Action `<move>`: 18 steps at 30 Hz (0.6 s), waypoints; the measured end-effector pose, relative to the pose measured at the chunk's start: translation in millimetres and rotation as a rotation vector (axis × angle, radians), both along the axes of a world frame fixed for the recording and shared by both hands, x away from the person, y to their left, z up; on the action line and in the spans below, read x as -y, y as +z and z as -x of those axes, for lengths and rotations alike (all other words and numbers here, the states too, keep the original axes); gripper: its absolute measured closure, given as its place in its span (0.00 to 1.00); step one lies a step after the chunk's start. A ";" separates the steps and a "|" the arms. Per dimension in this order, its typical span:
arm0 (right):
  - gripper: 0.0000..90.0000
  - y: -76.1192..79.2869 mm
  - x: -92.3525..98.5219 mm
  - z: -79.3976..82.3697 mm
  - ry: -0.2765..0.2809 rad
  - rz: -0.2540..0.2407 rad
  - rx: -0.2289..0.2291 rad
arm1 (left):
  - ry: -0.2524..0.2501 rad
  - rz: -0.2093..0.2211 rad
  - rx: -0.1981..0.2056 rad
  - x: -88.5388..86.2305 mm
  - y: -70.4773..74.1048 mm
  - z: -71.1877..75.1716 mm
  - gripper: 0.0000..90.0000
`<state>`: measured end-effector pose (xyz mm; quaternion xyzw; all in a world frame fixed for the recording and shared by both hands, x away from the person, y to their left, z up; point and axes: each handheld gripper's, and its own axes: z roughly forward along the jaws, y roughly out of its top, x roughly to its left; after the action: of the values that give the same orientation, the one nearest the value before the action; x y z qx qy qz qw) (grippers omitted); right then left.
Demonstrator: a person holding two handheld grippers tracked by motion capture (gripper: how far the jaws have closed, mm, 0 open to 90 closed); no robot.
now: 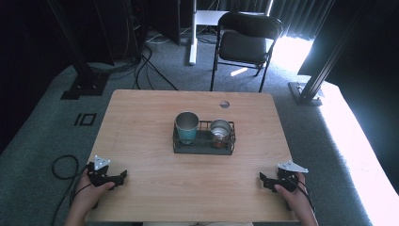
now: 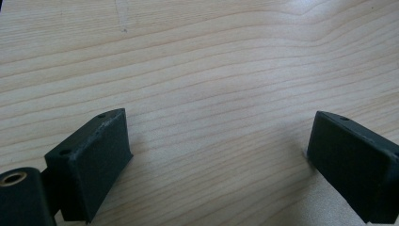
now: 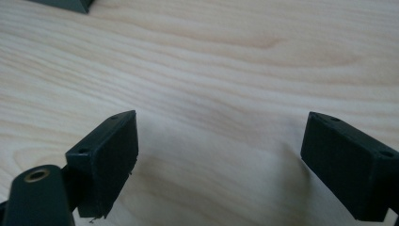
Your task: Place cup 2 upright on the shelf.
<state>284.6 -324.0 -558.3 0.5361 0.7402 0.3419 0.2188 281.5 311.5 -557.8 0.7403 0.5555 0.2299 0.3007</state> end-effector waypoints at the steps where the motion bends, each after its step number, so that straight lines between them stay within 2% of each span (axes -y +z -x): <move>1: 0.13 -0.5 1.0 1.0 -0.002 -0.004 -0.005 | 0.001 0.001 0.000 0.1 0.0 0.0 0.08; 2: 0.13 -0.6 2.6 3.2 -0.010 -0.013 -0.009 | 0.000 0.001 0.000 0.0 0.0 0.0 0.08; 6: 0.13 -0.9 3.3 7.6 -0.014 0.000 -0.013 | 0.000 0.000 0.000 0.0 0.0 0.0 0.08; 8: 0.13 -1.5 2.4 10.7 -0.001 0.036 -0.012 | 0.000 0.000 0.000 0.0 0.0 0.0 0.08; 9: 0.12 -1.5 1.8 12.1 -0.009 0.040 -0.014 | 0.000 0.000 0.000 0.0 0.0 0.0 0.08; 18: 0.12 -1.7 1.2 14.2 -0.014 0.040 -0.015 | 0.000 0.000 0.000 0.0 0.0 0.1 0.08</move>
<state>270.4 -325.2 -560.0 0.5393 0.7446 0.3216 0.2265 281.4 311.4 -557.8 0.7403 0.5555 0.2300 0.3008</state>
